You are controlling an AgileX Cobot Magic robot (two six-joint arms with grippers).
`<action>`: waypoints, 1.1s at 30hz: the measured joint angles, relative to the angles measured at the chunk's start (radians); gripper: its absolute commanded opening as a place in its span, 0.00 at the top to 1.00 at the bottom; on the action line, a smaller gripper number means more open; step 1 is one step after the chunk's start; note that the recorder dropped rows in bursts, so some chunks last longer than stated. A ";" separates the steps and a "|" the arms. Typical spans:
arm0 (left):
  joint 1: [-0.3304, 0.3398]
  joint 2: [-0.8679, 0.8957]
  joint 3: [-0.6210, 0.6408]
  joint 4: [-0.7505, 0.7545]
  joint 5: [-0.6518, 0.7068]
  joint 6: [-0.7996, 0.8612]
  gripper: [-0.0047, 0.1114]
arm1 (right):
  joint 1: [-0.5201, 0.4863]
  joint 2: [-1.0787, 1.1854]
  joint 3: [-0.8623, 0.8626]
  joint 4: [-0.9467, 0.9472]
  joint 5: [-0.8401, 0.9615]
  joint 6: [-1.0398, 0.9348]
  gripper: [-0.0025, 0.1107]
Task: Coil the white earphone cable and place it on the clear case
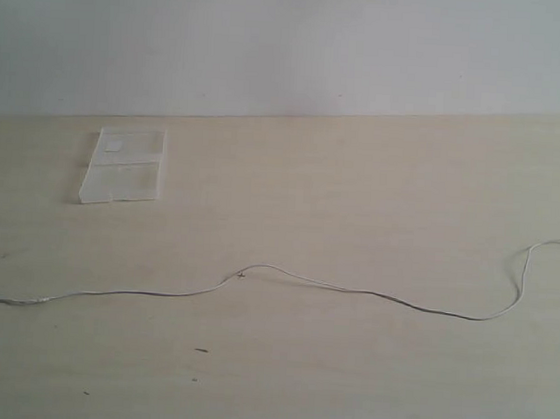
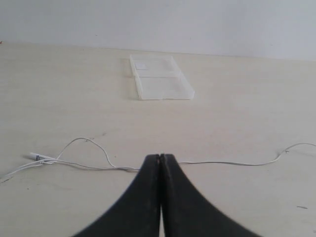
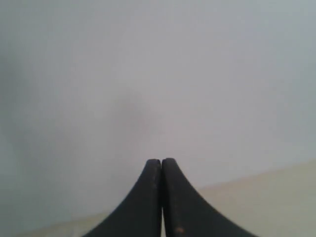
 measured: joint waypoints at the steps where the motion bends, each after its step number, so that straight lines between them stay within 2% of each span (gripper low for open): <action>1: 0.000 0.000 0.000 0.000 0.000 0.000 0.96 | 0.000 0.059 -0.009 0.034 0.009 -0.030 0.98; 5: 0.000 0.000 0.000 0.000 0.000 0.000 0.96 | 0.000 0.366 -0.101 0.242 0.173 -0.345 0.98; 9: 0.000 0.000 0.000 0.000 0.000 0.000 0.96 | 0.000 0.755 -0.304 0.583 0.564 -0.866 0.98; 12: 0.000 0.000 0.000 0.000 0.000 0.000 0.96 | 0.051 0.986 -0.462 0.691 0.751 -0.995 0.98; 14: 0.000 0.000 0.000 0.000 0.000 0.000 0.96 | 0.106 1.095 -0.572 0.645 0.787 -0.971 0.98; 18: 0.000 0.000 0.000 0.000 0.000 0.000 0.96 | 0.300 1.279 -0.811 0.314 0.810 -0.822 0.98; 21: 0.000 0.000 0.000 0.000 0.000 0.000 0.96 | 0.437 1.377 -0.926 0.142 0.808 -0.711 0.98; 24: 0.000 0.000 0.000 0.000 0.000 0.000 0.96 | 0.516 1.465 -1.041 0.050 0.783 -0.604 0.98; 29: 0.000 0.000 0.000 0.000 0.000 0.000 0.96 | 0.606 1.629 -1.218 -0.080 0.857 -0.591 0.98; 33: 0.000 0.000 0.000 0.000 0.000 0.000 0.96 | 0.671 1.764 -1.328 -0.242 0.960 -0.593 0.90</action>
